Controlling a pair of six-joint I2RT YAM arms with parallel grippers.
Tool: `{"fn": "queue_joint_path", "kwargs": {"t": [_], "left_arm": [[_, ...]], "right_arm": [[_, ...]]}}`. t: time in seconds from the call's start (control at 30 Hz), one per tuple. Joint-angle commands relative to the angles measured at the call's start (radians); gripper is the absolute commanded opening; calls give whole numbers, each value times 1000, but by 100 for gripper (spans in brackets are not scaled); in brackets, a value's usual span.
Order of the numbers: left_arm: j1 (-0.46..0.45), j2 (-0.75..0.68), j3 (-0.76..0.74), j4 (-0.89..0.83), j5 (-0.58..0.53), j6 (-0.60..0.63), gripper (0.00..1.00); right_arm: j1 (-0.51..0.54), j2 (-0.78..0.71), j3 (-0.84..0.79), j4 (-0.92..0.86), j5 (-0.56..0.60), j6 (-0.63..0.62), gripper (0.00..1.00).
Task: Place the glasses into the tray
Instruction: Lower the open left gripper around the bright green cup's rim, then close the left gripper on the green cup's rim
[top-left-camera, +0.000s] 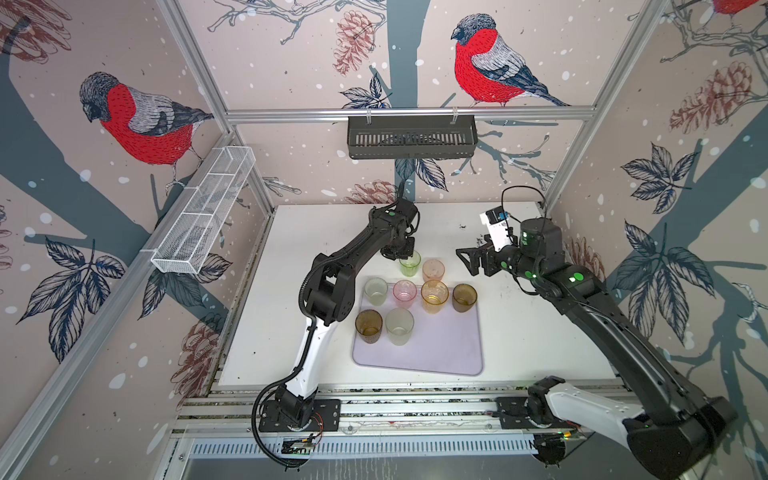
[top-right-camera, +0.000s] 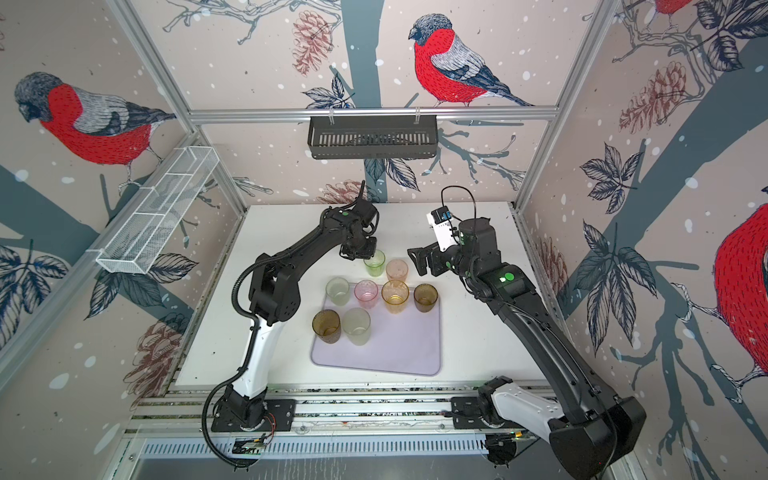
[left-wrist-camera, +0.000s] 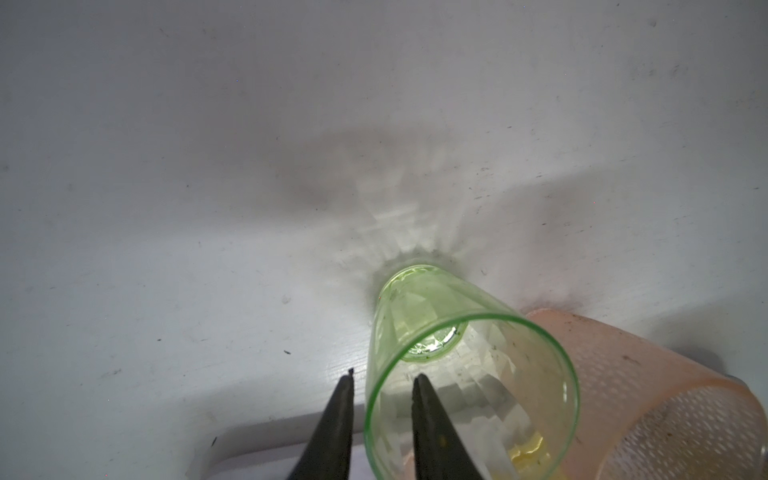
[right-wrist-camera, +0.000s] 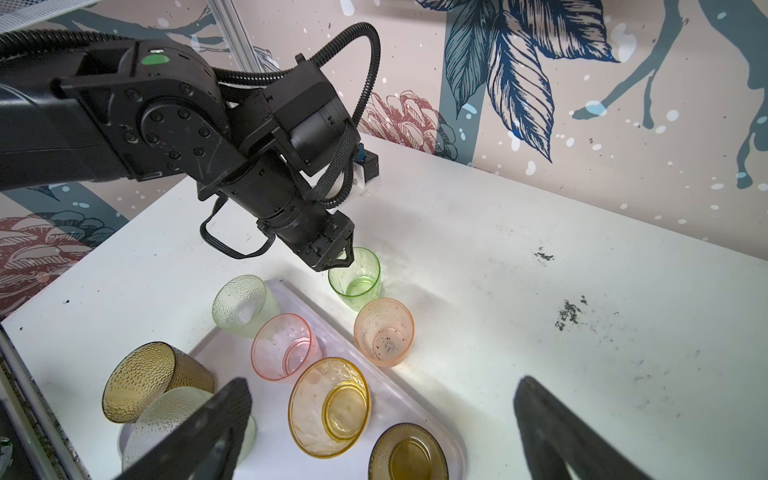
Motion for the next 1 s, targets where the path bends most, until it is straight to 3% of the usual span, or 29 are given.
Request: {"fn": "queue_joint_path", "kwargs": {"t": [0.0,0.97], "left_arm": [[3,1,6,-27,-7,14,26],[5,-4,-22,-25,-23,18,14]], "right_arm": [[-1,7,11,8,14,-12,100],[1,0,10,25,14,-8,100]]}}
